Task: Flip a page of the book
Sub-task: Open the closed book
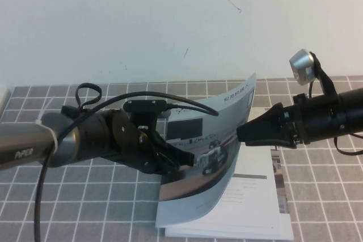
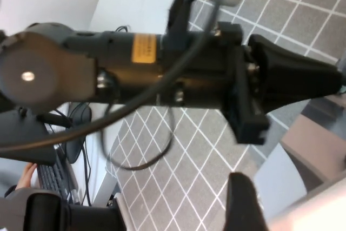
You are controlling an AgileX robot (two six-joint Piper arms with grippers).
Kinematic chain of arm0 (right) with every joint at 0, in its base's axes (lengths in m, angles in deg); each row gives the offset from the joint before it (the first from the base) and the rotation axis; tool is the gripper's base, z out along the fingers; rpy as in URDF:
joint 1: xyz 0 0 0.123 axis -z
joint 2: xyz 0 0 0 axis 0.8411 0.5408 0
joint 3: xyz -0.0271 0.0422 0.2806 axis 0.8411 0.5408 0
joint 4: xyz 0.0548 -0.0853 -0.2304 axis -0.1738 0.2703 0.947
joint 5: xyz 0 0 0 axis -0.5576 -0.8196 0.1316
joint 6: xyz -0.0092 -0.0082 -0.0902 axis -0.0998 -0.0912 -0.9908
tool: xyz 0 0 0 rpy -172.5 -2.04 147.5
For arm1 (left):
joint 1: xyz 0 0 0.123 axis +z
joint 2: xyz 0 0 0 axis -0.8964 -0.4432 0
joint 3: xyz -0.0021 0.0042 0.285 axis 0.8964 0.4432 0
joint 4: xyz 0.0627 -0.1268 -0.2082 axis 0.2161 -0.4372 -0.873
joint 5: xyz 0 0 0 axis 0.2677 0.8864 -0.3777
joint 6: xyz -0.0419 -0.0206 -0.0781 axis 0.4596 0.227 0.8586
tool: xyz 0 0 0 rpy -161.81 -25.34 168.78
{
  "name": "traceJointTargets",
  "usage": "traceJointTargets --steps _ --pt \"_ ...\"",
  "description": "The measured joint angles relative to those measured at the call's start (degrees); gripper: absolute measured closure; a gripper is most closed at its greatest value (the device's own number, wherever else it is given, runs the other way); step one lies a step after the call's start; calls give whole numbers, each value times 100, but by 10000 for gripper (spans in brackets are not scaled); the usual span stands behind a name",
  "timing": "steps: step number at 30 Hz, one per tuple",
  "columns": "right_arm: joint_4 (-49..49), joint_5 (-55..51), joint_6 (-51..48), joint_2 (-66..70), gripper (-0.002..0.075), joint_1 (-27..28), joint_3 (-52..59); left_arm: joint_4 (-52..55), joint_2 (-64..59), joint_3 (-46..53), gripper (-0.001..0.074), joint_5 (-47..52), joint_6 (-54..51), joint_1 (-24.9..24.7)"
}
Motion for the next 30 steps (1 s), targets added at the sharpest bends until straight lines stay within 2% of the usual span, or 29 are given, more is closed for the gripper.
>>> traceJointTargets --steps 5,13,19,24,30 --pt "-10 -22 -75 0 332 0 0 44 652 33 739 191 -260 -11" --pt "-77 -26 -175 0 332 0 0 174 2390 33 739 727 -425 -57" --pt "-101 -3 -252 0 332 0 0 296 3115 33 739 1147 -741 -316" --pt "235 346 -180 0 332 0 0 507 2975 64 739 1293 -791 -367" --pt "971 1172 202 0 332 0 0 1142 1725 91 739 660 -530 -313"
